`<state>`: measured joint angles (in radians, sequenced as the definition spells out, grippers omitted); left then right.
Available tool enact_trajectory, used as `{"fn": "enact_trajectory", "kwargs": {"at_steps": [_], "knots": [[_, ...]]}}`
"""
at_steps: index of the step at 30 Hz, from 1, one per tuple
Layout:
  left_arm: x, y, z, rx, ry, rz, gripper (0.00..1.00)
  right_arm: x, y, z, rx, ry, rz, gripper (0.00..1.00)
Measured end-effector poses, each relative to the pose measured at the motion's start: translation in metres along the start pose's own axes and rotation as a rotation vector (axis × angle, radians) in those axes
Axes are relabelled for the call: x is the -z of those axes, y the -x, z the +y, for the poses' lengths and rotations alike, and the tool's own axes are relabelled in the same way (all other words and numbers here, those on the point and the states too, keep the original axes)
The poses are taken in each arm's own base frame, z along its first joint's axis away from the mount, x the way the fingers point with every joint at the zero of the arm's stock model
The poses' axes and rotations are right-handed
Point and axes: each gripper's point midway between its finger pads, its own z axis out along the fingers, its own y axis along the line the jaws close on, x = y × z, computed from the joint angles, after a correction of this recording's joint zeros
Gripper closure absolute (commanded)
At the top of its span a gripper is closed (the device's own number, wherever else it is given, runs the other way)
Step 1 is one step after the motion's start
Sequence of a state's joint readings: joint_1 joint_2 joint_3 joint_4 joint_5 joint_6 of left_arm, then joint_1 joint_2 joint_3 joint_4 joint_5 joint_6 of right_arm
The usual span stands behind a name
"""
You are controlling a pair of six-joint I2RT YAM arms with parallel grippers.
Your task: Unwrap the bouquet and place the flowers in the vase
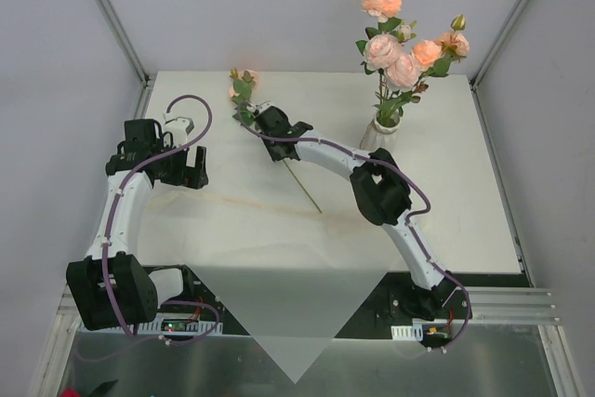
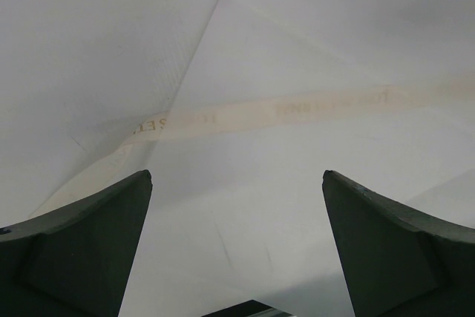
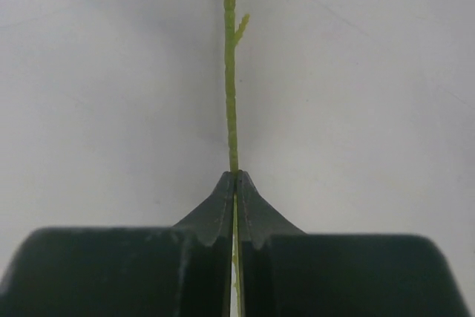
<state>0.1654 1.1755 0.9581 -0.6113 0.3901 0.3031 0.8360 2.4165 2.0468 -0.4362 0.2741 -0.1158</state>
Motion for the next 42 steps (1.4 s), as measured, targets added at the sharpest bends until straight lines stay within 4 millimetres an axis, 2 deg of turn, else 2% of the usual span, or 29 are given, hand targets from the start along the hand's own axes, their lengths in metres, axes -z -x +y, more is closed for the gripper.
{"fn": "enact_trajectory", "kwargs": {"at_steps": [3,7,11,13,16,18,20,21,22,24,25,26,29,33,36,39,42], "knots": [[0.0,0.0,0.0,-0.001,0.0,-0.001,0.01,0.018,0.01,-0.004,-0.012,0.005,-0.045,0.99],[0.0,0.0,0.0,0.0,0.0,0.001,0.01,0.062,0.051,-0.01,-0.052,0.026,-0.188,0.99],[0.001,-0.001,0.0,0.001,0.002,0.003,0.01,0.129,0.104,-0.02,-0.108,0.058,-0.389,0.99],[0.001,-0.001,0.0,0.001,0.002,0.004,0.01,0.163,0.125,-0.026,-0.136,0.073,-0.478,0.99],[0.001,-0.001,0.0,0.0,0.002,0.005,0.01,0.195,0.13,-0.035,-0.162,0.085,-0.537,0.99],[0.001,-0.001,0.0,-0.004,0.005,0.004,0.01,0.201,0.112,-0.038,-0.168,0.087,-0.524,0.99],[0.001,-0.001,0.001,-0.007,0.006,0.004,0.01,0.193,0.081,-0.038,-0.155,0.087,-0.459,0.99],[0.001,-0.002,0.001,-0.01,0.005,0.005,0.01,0.185,0.064,-0.037,-0.144,0.086,-0.416,0.95],[0.001,-0.002,0.001,-0.01,0.005,0.006,0.01,0.176,0.05,-0.035,-0.13,0.088,-0.372,0.71],[0.001,-0.003,0.001,-0.009,0.004,0.007,0.01,0.154,0.025,-0.029,-0.104,0.093,-0.277,0.62],[0.001,-0.003,0.001,-0.009,0.004,0.008,0.01,0.143,0.016,-0.025,-0.087,0.098,-0.235,0.56],[0.001,-0.003,0.0,-0.009,0.003,0.008,0.01,0.134,0.012,-0.023,-0.078,0.098,-0.205,0.55],[0.001,-0.003,0.0,-0.009,0.003,0.008,0.01,0.102,0.016,-0.01,-0.045,0.112,-0.136,0.53],[0.001,-0.003,0.0,-0.009,0.003,0.009,0.01,0.07,0.041,0.001,-0.029,0.137,-0.125,0.55],[0.001,-0.003,0.0,-0.009,0.003,0.009,0.01,0.052,0.06,0.004,-0.02,0.142,-0.144,0.6],[0.001,-0.003,0.0,-0.009,0.003,0.009,0.01,0.038,0.064,0.003,-0.016,0.137,-0.138,0.63],[0.001,-0.003,0.0,-0.012,0.002,0.01,0.01,0.021,0.055,-0.001,-0.019,0.133,-0.103,0.64]]}}
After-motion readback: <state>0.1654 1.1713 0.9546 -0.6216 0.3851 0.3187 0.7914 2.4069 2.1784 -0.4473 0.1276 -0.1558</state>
